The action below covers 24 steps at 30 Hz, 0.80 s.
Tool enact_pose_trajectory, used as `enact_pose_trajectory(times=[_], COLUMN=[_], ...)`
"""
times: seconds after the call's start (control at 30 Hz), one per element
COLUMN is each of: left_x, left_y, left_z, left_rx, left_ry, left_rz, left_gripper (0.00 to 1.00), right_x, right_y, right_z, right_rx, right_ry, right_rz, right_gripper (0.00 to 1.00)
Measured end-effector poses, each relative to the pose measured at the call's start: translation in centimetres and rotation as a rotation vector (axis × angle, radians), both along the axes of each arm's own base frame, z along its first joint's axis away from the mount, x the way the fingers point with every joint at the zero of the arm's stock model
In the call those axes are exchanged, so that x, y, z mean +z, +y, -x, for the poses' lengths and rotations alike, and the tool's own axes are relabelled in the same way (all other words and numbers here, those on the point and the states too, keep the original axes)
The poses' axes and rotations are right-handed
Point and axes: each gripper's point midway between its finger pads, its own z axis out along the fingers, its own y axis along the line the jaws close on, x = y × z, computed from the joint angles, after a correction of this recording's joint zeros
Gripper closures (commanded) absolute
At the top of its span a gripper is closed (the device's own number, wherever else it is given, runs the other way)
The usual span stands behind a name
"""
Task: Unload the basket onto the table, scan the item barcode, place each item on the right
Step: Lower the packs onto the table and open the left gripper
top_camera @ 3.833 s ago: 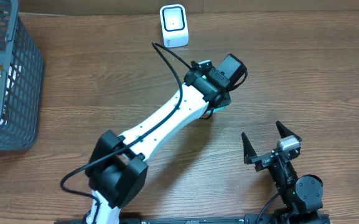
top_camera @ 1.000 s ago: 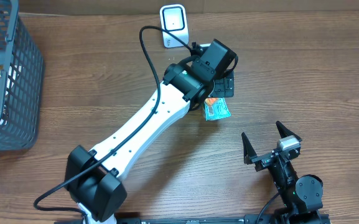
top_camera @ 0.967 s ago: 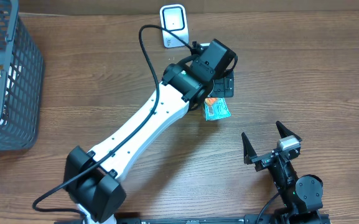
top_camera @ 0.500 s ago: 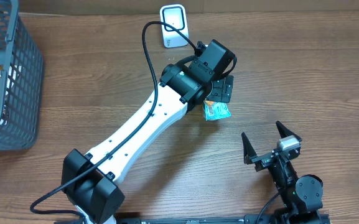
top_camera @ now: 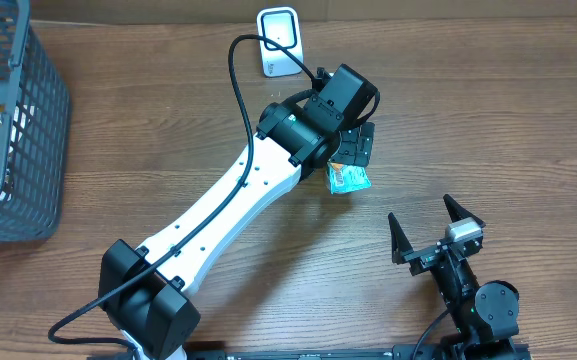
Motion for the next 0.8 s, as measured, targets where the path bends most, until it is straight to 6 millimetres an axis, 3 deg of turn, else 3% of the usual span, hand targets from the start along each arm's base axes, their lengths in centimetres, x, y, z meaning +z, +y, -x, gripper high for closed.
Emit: enact_pose_trajectory(times=[0.8], left_x=[-0.29], left_y=[0.33], left_z=[0.36], left_rx=[0.000], left_ry=[0.017], left_rz=[-0.016], left_gripper=[0.00], right_x=[0.00], right_y=[0.01], right_z=[0.00], right_rx=[0.000], right_ry=[0.000], right_rz=[0.000], right_gripper=[0.00])
